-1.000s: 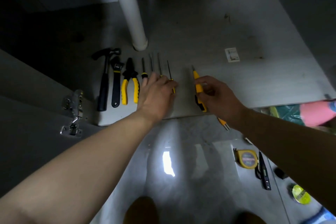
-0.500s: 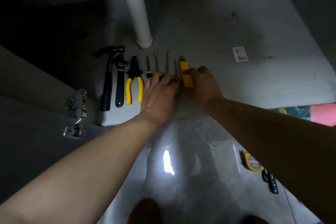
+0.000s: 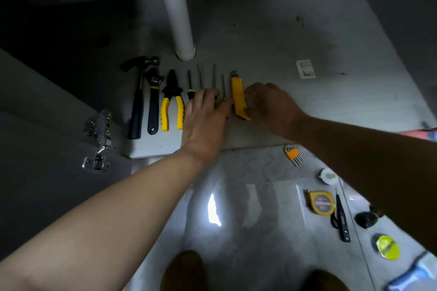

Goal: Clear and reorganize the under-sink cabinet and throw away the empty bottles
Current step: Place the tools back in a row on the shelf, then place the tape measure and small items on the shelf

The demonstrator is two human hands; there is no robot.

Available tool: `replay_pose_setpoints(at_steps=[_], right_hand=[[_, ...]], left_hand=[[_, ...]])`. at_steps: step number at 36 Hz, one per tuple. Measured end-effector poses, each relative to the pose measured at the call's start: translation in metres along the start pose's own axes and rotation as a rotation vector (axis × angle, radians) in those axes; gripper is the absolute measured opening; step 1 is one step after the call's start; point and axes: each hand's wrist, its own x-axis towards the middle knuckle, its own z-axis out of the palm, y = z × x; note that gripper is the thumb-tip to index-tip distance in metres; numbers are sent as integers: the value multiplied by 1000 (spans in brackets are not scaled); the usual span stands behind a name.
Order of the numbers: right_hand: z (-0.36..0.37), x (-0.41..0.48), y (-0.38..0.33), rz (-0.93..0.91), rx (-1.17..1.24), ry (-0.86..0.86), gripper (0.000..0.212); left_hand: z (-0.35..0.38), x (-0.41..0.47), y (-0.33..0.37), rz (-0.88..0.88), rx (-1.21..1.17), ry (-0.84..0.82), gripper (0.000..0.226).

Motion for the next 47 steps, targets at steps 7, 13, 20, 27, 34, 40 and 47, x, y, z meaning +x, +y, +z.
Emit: replay_pose_setpoints(at_steps=[7, 13, 20, 27, 34, 40, 47], right_hand=[[-61, -64, 39, 26, -17, -137, 11], [-46, -146, 86, 108, -37, -266, 6], [22, -204, 123, 230, -305, -555, 86], [52, -213, 126, 252, -366, -451, 68], [58, -213, 125, 215, -443, -426, 61], [60, -213, 128, 182, -452, -444, 65], [56, -211, 132, 249, -295, -437, 74]], left_hand=[[-17, -14, 44, 343, -84, 146, 21], [-14, -21, 96, 819, -73, -230, 22], [43, -26, 118, 666, 3, -976, 66], [91, -15, 130, 590, 103, -855, 101], [114, -15, 145, 503, 128, -851, 94], [112, -15, 144, 545, 153, -608, 68], [100, -32, 116, 550, 93, -609, 50]])
